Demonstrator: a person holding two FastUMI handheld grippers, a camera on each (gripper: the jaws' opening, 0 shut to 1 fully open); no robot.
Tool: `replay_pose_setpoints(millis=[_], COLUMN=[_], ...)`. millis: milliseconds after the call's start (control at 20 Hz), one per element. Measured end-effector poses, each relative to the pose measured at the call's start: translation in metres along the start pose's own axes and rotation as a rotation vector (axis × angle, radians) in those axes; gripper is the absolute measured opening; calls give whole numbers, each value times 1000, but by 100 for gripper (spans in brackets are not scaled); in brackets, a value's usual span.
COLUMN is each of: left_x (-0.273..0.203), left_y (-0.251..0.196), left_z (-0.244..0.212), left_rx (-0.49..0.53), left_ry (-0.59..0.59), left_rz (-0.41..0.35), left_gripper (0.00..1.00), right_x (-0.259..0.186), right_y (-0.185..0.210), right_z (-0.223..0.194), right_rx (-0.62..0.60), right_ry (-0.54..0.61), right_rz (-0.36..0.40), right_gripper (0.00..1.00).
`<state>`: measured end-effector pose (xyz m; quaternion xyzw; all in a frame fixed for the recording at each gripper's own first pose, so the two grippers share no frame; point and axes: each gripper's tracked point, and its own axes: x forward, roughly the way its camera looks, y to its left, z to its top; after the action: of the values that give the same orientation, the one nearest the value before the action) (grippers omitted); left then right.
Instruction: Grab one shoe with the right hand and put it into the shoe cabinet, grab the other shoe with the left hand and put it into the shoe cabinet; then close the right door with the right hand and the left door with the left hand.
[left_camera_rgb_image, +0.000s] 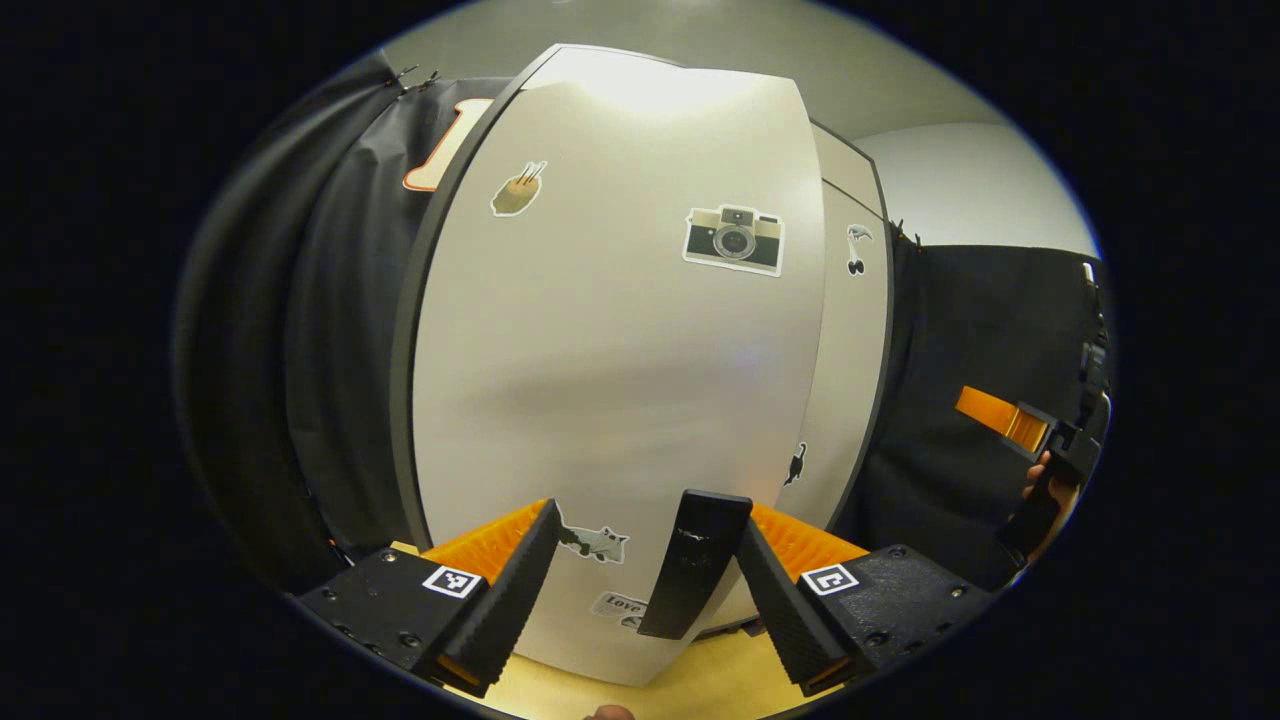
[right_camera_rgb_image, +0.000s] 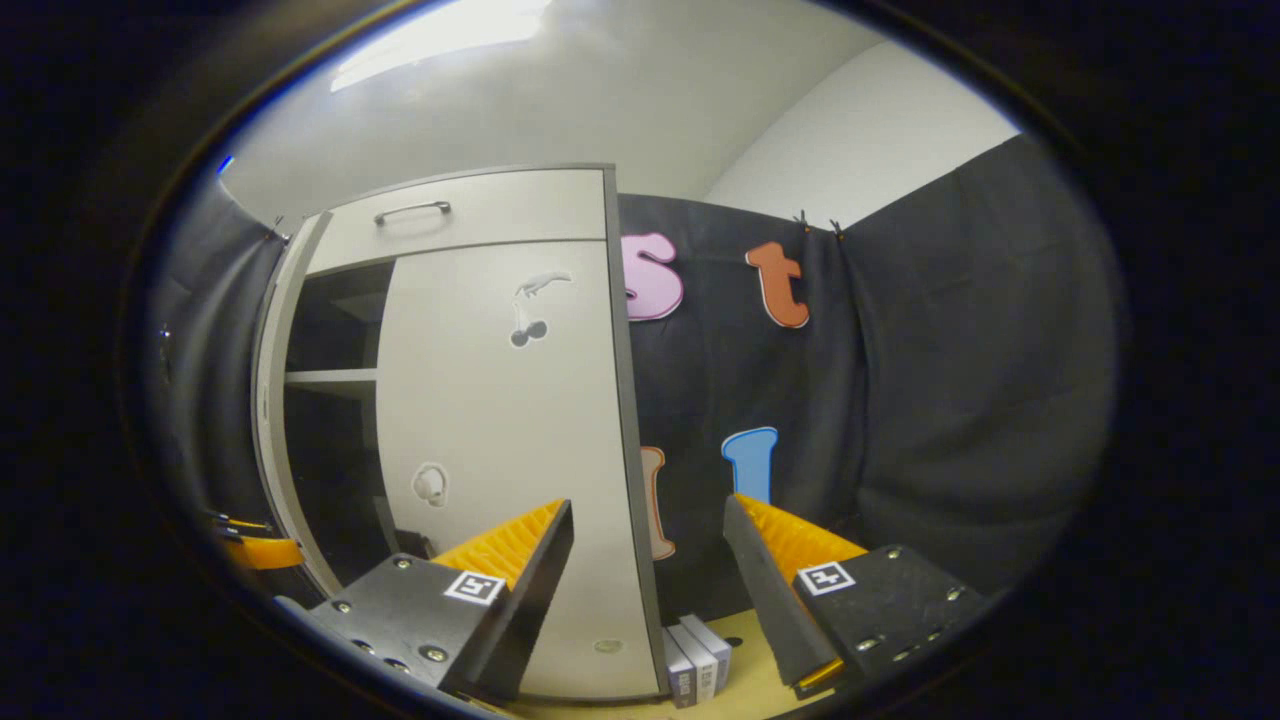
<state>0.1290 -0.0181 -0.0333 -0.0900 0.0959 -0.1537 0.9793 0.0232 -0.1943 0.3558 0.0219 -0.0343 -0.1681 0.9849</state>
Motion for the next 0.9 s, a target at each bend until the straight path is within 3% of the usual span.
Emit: replay_pose_setpoints(millis=[700, 900], left_x=[45, 57], left_y=[-10, -6], left_z=[-1, 0], left_rx=[-4, 15], left_ry=[21, 16], left_rz=[7, 52], left_gripper=[100, 100], right_x=[4, 9], right_y=[-10, -11], right_z=[-9, -15], right_rx=[23, 27], right_ry=[15, 21], right_rz=[-17, -7], right_gripper=[91, 91])
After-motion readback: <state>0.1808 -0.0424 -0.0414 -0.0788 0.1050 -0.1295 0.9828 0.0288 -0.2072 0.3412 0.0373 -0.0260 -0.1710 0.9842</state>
